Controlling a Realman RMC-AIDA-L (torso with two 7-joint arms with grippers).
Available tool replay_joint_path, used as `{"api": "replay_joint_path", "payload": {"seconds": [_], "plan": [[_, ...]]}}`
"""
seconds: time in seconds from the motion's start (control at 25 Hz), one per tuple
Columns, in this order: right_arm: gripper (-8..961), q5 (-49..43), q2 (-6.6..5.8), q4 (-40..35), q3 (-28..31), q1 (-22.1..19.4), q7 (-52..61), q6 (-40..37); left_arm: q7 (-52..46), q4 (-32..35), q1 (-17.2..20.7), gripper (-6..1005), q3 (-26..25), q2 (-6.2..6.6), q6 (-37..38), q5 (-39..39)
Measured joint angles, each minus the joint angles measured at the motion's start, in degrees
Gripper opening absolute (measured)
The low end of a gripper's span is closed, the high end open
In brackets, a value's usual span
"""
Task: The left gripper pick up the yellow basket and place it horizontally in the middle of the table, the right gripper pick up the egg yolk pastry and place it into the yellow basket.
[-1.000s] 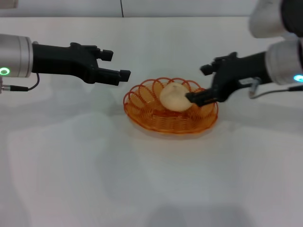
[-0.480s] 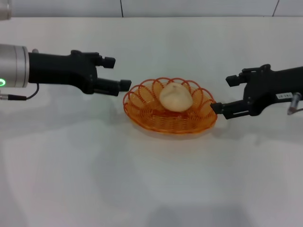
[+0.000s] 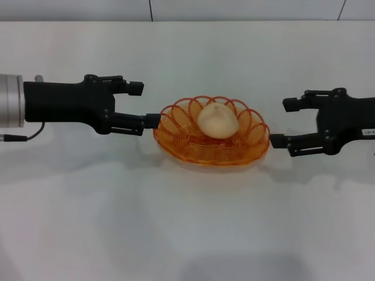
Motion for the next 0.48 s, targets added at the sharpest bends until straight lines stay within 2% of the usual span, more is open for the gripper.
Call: {"api": "replay_joint_path", "payload": {"seconds": [0.16,0.48], "plan": [[824,0.69,0.0,1.9,2.1,-0.03,-1.56,-1.37,0.49,-0.02,0.71,887,0.01,0.0,1.19,-0.97],[825,0.05,-0.29,1.66,2.31,-0.08,-1.19,-2.54,1.07,-0.03,1.18,887,0.22,0.0,1.81,-1.18]]}}
